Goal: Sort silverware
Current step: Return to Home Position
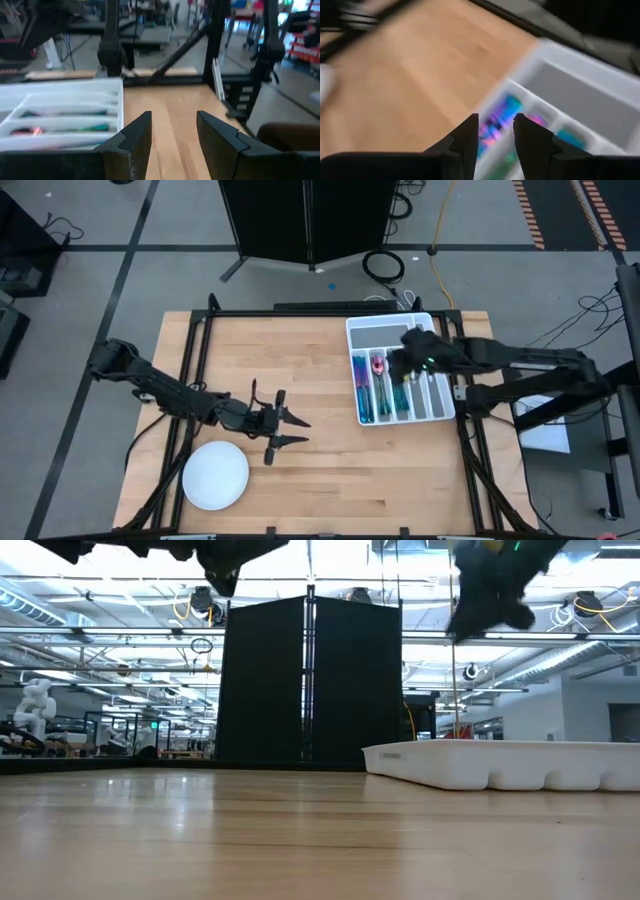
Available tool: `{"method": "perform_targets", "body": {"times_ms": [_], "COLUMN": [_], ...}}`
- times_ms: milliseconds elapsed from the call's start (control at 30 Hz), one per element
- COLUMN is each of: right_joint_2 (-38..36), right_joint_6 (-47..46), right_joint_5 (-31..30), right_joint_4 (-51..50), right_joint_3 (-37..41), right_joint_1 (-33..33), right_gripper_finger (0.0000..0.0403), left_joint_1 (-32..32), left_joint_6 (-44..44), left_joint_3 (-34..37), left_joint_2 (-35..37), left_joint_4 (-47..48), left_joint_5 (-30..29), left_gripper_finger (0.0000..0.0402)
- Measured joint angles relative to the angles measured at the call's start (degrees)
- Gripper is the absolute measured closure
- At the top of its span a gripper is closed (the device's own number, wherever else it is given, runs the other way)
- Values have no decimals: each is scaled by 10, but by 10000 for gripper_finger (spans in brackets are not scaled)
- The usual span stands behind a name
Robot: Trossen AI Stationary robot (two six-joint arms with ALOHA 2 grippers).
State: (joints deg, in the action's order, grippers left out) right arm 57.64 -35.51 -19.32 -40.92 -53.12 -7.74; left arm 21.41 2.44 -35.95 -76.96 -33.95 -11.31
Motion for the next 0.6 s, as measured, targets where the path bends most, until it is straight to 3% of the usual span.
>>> {"method": "perform_targets", "body": {"times_ms": [167, 333, 467, 600], "right_joint_2": [-48, -80, -107, -152], "right_joint_6": [86, 140, 152, 155], "right_joint_5": [-24, -125, -174, -173], "right_joint_4": [77, 127, 133, 169], "right_joint_3": [-1, 27, 78, 151], "right_joint_1": [103, 216, 279, 315], "right_gripper_finger": [291, 291, 291, 291], "left_joint_1": [-2, -7, -15, -30], "left_joint_6": [-17, -43, -58, -57], "left_joint_3": [1, 1, 1, 6], "left_joint_2": [-15, 6, 49, 100], "left_joint_4": [-22, -32, 4, 77], "left_joint_5": [3, 14, 40, 41], "left_gripper_finger": [244, 244, 244, 244]}}
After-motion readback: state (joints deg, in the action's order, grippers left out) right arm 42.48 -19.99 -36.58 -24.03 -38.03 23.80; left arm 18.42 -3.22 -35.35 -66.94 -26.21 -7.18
